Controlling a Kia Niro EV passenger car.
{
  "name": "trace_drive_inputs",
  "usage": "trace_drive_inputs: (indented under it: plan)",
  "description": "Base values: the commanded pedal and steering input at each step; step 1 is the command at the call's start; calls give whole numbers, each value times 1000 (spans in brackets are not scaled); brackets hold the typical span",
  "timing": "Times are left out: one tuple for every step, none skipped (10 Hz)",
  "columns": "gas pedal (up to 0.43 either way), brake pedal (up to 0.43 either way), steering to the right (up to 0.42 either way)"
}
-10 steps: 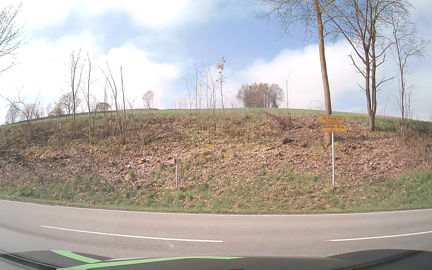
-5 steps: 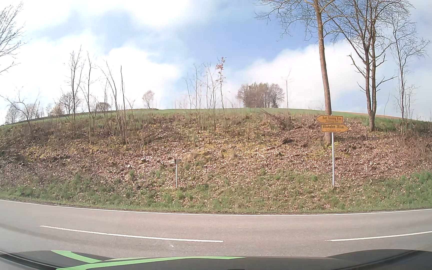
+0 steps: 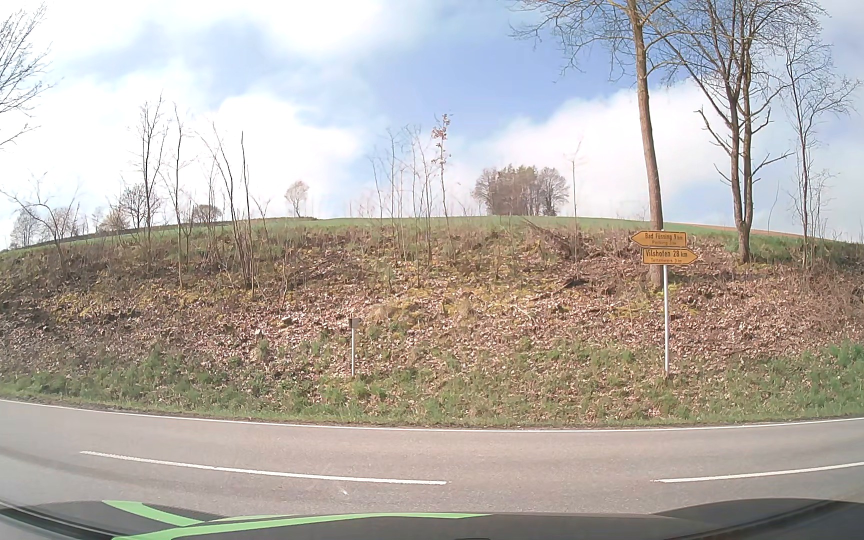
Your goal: Follow the waypoints while adhering to traffic rules and regulations
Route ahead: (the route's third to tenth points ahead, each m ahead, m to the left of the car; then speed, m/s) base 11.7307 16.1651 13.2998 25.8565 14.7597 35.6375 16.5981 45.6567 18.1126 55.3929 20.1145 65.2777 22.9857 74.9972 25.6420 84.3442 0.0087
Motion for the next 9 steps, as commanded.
trace_drive_inputs:
  plan:
    - [0, 305, -186]
    - [0, 305, -186]
    - [0, 305, -186]
    - [0, 305, -186]
    - [0, 305, -186]
    - [0, 305, -186]
    - [0, 305, -186]
    - [0, 305, -186]
    - [0, 305, -186]
